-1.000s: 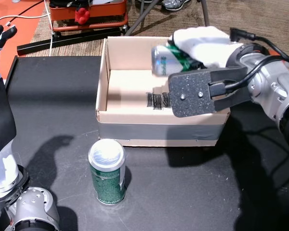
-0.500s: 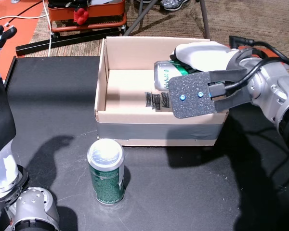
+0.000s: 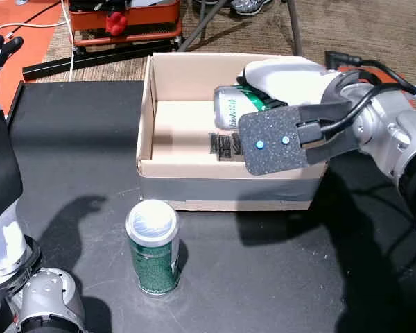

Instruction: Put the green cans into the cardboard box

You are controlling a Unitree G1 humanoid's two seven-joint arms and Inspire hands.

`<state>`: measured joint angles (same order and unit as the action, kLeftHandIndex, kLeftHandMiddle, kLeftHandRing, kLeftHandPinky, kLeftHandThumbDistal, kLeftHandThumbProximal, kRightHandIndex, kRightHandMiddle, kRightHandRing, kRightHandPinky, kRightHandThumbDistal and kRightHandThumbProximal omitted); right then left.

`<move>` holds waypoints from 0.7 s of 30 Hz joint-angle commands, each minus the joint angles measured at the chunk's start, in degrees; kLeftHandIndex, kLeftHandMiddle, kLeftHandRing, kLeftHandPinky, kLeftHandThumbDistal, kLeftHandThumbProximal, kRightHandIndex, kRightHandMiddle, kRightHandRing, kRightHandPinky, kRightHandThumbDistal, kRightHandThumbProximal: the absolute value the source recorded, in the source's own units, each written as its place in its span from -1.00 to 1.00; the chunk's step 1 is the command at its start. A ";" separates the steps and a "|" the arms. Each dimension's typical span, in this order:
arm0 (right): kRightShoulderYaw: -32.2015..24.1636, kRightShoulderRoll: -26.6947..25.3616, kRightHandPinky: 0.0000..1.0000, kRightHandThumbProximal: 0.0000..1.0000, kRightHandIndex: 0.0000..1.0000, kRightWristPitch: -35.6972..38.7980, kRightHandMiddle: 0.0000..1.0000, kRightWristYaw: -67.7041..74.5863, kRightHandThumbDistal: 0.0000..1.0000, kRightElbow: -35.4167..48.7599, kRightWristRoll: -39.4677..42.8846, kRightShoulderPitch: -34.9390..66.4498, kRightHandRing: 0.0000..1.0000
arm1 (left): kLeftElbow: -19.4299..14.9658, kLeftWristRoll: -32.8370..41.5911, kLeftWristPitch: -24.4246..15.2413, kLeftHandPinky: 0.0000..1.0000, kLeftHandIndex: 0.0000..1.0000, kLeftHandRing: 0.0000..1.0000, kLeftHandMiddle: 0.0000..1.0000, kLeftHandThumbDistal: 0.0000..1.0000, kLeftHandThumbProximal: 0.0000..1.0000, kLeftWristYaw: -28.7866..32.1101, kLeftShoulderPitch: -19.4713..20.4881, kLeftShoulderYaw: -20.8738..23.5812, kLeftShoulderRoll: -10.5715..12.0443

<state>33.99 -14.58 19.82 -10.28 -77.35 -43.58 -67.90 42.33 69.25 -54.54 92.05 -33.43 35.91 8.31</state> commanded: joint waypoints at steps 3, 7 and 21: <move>0.20 -0.77 0.87 -0.76 0.72 0.28 0.87 -0.01 0.44 0.43 0.04 -0.50 0.94 | -0.39 -0.69 -1.23 0.73 0.42 0.71 0.51 -0.44 0.73 0.44 -2.77 0.01 6.35; 1.33 -0.87 1.00 -0.61 1.00 -0.03 1.00 0.68 0.53 0.45 -0.91 -0.50 1.00 | -0.51 -0.53 -2.02 0.74 0.42 0.70 0.52 -0.40 0.75 0.45 -2.95 -0.06 6.47; 3.94 -1.26 1.00 -0.46 1.00 0.18 1.00 3.85 0.56 0.41 -3.01 -0.64 1.00 | -0.45 0.09 -1.53 0.72 0.40 0.68 0.52 -0.49 0.75 0.45 -3.11 -0.11 6.38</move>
<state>37.63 -15.40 19.81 -6.90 -77.31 -46.13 -67.92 42.26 69.28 -55.90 92.05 -33.43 35.59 8.32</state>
